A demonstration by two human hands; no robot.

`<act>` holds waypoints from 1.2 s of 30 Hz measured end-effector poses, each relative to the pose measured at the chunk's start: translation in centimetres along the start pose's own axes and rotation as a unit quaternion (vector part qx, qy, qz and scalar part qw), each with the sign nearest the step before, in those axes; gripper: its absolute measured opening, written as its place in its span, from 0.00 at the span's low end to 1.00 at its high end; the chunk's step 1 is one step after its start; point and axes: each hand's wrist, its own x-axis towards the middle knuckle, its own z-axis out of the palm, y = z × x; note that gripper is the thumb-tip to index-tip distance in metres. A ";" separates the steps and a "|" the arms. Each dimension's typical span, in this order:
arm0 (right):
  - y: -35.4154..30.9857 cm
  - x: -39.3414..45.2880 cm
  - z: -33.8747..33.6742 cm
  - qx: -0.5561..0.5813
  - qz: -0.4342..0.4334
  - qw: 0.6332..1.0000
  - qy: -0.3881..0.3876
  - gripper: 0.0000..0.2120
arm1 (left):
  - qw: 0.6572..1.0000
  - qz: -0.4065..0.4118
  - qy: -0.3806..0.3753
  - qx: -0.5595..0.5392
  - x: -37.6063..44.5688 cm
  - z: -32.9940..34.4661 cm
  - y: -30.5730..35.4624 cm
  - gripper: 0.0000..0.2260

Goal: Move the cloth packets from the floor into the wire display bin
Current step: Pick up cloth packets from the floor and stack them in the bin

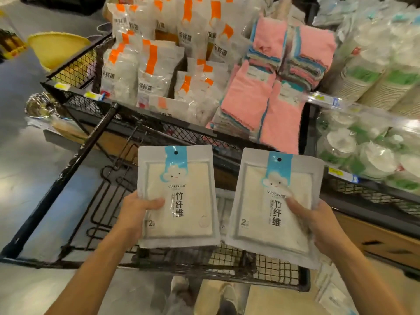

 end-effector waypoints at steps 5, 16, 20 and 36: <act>4.3 2.9 1.9 -0.007 0.039 0.997 0.069 0.19 | 0.996 -0.066 -0.044 0.032 7.8 0.8 -3.3 0.14; 16.2 12.4 3.1 -0.031 0.099 0.989 0.102 0.34 | 0.983 -0.140 -0.067 0.095 22.0 3.1 -13.4 0.14; 21.3 17.0 2.9 -0.046 0.132 0.985 0.103 0.19 | 0.982 -0.147 -0.051 0.107 25.8 3.9 -17.6 0.14; 33.4 27.6 3.2 -0.090 0.136 0.980 0.117 0.12 | 0.965 -0.161 -0.037 0.202 35.2 3.3 -30.5 0.25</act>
